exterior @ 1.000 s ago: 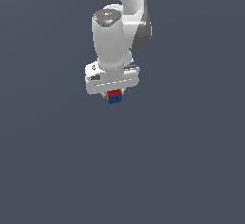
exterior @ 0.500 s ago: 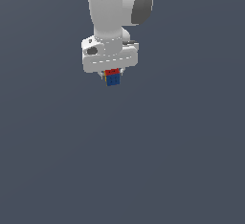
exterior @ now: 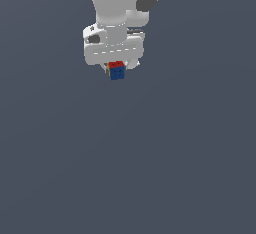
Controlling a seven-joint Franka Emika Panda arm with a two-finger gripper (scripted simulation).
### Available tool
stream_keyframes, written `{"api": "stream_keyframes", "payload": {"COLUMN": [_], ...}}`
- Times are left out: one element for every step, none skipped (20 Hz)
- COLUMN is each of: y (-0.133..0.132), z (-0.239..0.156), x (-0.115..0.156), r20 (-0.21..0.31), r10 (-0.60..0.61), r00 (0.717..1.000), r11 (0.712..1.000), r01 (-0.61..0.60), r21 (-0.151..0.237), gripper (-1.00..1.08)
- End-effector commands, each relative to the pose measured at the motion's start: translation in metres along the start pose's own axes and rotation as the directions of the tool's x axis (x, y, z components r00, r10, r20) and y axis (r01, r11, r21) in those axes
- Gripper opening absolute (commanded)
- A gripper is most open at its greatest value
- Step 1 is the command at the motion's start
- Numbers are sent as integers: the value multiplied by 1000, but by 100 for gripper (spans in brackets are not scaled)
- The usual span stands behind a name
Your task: Pick up the object and move it to a goal position.
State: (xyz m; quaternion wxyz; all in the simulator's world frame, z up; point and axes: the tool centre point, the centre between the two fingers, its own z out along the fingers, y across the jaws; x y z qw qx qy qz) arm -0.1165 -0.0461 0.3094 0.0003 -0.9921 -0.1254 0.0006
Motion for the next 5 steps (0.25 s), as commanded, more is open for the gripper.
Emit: {"api": "stream_keyframes", "payload": {"y": [0,0,0,0,0], "z": [-3,-3,-2,-2,-1], "x": [-1,-1,0,0,1], "r20": [-1,-1,-1,-1,-1], "r10": [0,0,0,0,0], "r00": [1000,1000,1000,1000,1000], "r11": [1000,1000,1000,1000,1000], "r01": [0,0,0,0,0], "r21": [0,0,0,0,0], "gripper": [-100,-100,-100,-100,-100]}}
